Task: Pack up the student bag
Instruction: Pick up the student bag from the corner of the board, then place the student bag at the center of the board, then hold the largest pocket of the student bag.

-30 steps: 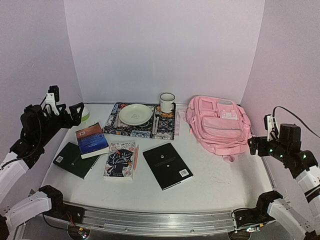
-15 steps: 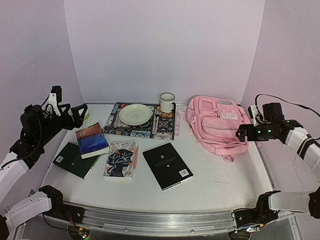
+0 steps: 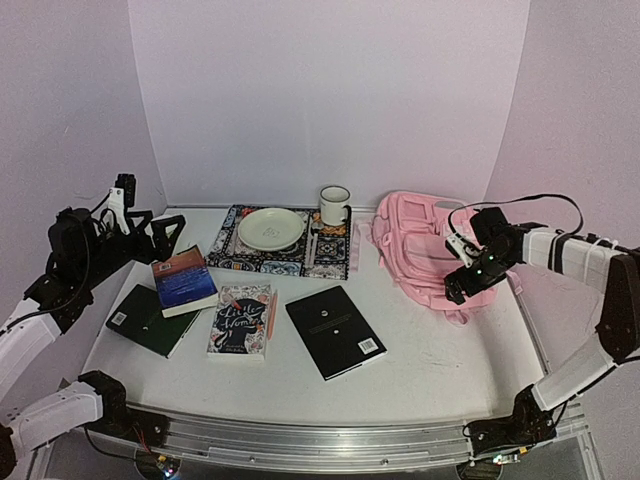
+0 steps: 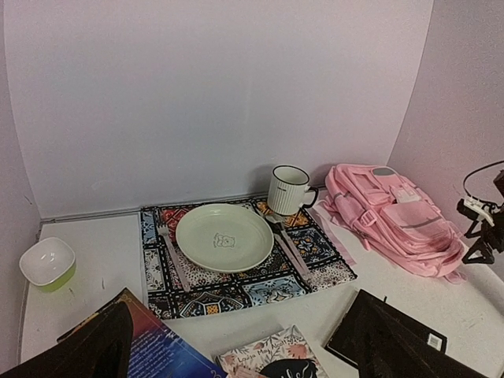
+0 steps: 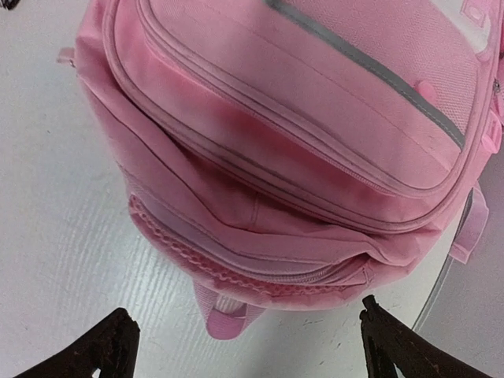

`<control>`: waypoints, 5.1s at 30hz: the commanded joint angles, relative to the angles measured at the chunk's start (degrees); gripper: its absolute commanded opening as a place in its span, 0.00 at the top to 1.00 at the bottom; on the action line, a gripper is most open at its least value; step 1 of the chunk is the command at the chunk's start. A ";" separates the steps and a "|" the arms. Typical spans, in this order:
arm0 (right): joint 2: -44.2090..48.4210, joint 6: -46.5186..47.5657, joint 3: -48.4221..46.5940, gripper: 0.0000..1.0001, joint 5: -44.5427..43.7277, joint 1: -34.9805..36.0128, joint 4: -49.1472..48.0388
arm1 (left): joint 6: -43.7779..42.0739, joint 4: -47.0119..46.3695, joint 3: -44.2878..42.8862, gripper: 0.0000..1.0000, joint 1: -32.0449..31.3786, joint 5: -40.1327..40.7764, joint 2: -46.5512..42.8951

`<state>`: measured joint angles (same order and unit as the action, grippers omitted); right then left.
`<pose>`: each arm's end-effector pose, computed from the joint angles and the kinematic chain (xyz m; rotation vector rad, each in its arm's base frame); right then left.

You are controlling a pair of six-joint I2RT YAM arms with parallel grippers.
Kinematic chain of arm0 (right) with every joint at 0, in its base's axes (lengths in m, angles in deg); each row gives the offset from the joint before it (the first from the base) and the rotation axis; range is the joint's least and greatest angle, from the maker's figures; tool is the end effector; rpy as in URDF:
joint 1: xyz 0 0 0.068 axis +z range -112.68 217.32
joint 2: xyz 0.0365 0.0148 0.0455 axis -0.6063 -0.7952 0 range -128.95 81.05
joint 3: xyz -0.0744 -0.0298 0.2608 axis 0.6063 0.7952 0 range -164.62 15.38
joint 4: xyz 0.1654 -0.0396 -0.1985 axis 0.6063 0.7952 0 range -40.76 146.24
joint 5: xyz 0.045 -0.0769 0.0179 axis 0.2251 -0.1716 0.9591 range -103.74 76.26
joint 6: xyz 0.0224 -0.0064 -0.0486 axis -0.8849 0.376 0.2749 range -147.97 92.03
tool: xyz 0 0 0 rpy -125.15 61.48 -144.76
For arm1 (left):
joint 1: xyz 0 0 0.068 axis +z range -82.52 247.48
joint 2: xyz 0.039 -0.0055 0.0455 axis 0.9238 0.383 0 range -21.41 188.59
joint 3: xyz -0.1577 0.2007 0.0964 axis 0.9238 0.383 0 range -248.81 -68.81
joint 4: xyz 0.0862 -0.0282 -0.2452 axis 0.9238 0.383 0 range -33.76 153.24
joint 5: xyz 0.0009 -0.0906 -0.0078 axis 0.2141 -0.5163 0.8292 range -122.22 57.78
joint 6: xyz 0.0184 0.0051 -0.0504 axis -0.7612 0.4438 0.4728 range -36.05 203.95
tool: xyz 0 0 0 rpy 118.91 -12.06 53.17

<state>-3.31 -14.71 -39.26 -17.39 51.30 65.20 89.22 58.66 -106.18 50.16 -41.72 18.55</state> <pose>0.3043 0.0735 0.2285 -0.5275 2.3077 -0.0693 0.1642 -0.0573 0.3224 0.3017 1.6479 -0.4358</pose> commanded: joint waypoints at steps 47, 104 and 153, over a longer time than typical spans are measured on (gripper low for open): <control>9.38 -37.87 -22.99 1.00 -21.56 34.11 38.71 | 21.38 5.57 -6.99 0.05 -0.38 -22.31 8.35; 18.26 -38.41 18.44 0.16 2.83 25.87 -11.74 | 22.53 -11.75 -14.73 0.10 -33.72 -2.68 47.52; 12.03 -40.35 27.59 0.04 14.25 22.06 -27.13 | 36.15 -23.42 -24.80 0.52 -33.74 -14.73 71.02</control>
<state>11.09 -55.91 -12.96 -8.42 73.35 39.11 123.71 38.76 -128.22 16.48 -53.93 88.05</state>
